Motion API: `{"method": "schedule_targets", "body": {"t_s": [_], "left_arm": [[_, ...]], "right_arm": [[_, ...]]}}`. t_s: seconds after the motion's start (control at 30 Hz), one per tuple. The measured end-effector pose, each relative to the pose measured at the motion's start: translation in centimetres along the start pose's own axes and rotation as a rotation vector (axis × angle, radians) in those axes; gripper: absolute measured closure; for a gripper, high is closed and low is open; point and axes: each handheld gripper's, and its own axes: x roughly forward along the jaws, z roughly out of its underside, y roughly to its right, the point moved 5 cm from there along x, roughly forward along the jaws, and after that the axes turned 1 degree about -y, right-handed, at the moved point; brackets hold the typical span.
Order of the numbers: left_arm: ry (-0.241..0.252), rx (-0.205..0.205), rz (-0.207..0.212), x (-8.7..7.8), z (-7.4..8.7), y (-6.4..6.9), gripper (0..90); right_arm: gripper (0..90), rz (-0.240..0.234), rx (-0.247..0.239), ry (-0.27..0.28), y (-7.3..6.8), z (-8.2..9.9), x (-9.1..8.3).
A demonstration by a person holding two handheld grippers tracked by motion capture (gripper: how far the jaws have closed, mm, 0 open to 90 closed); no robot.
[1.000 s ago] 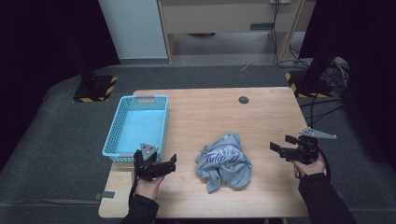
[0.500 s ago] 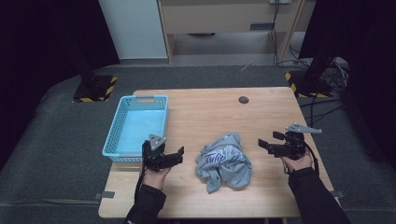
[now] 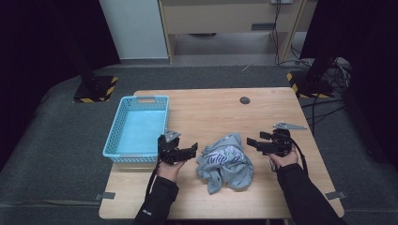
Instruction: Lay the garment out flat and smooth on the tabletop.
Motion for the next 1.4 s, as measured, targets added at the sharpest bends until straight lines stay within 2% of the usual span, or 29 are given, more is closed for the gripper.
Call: {"method": "schedule_targets", "body": {"t_s": [0.23,0.47,0.6,0.77,0.83,0.97,1.1,1.2,1.23,1.33,1.4], "left_arm": [[-0.020,0.018,0.018,1.7,0.5,0.7,10.9],[-0.055,0.055,0.057,2.9,1.4,1.9,11.4],[-0.062,0.067,0.072,3.1,1.5,2.5,12.4],[-0.075,0.056,0.078,3.8,1.7,2.8,14.2],[-0.085,0.036,0.085,4.2,1.9,2.7,15.2],[-0.095,0.000,0.101,4.8,2.0,2.4,18.1],[-0.103,-0.001,0.119,5.2,2.2,2.4,24.5],[-0.110,0.012,0.125,5.4,2.3,2.5,32.6],[-0.115,0.015,0.132,5.4,2.4,2.6,38.2],[-0.127,0.018,0.140,5.7,2.7,2.9,43.1],[-0.133,0.008,0.151,5.8,2.8,3.0,48.8]], "right_arm": [[19.6,-0.012,-0.016,-0.047,-0.4,0.9,1.4],[22.3,-0.033,-0.026,-0.085,-0.7,1.7,2.3],[23.5,-0.051,-0.003,-0.093,-0.6,2.0,2.7],[24.8,-0.091,0.068,-0.086,-0.1,2.3,3.3],[25.7,-0.107,0.088,-0.086,0.2,2.6,3.6],[28.3,-0.123,0.083,-0.094,0.2,3.0,4.0],[32.4,-0.134,0.063,-0.104,-0.1,3.3,4.4],[36.9,-0.140,0.057,-0.108,-0.2,3.4,4.5],[43.1,-0.139,0.043,-0.114,-0.4,3.5,4.6],[48.2,-0.133,0.028,-0.121,-0.4,3.6,4.6],[54.9,-0.118,-0.004,-0.127,-0.6,3.7,4.5]]}}
